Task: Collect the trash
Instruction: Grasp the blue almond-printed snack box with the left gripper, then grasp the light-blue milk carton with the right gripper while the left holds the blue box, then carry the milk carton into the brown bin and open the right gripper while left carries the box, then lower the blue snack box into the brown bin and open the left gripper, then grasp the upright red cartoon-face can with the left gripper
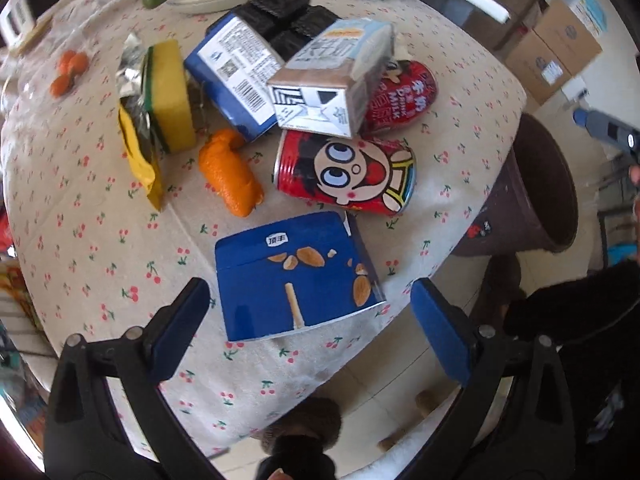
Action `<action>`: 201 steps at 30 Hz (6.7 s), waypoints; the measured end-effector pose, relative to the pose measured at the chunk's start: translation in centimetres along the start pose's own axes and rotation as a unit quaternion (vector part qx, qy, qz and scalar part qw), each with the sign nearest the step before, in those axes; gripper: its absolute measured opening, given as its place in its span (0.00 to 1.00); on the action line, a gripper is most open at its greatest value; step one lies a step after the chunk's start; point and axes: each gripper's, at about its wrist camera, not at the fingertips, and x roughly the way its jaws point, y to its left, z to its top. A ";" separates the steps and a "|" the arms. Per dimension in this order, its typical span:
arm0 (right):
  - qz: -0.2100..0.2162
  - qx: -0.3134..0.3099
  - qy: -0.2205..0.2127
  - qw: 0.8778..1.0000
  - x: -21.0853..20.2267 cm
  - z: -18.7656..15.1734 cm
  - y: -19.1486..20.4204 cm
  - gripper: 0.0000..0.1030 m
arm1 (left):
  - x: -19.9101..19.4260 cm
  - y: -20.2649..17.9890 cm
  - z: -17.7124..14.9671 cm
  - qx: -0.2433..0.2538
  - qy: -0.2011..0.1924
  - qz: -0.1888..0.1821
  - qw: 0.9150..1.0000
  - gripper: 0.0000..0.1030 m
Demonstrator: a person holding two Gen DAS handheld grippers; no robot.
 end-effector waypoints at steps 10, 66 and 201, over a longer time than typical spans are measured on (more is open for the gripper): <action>-0.010 0.008 0.015 1.000 1.1 0.2 -0.5 1.00 | 5.4 -0.9 1.6 0.188 0.061 0.012 0.980 0.97; 0.170 0.187 0.046 0.966 10.4 5.7 8.3 0.35 | -5.8 9.7 -4.6 -0.275 -0.154 0.002 0.949 0.78; -0.075 0.057 0.038 0.995 3.3 -0.1 -3.6 0.80 | 4.6 2.0 3.1 -0.377 -0.076 -0.082 0.920 0.62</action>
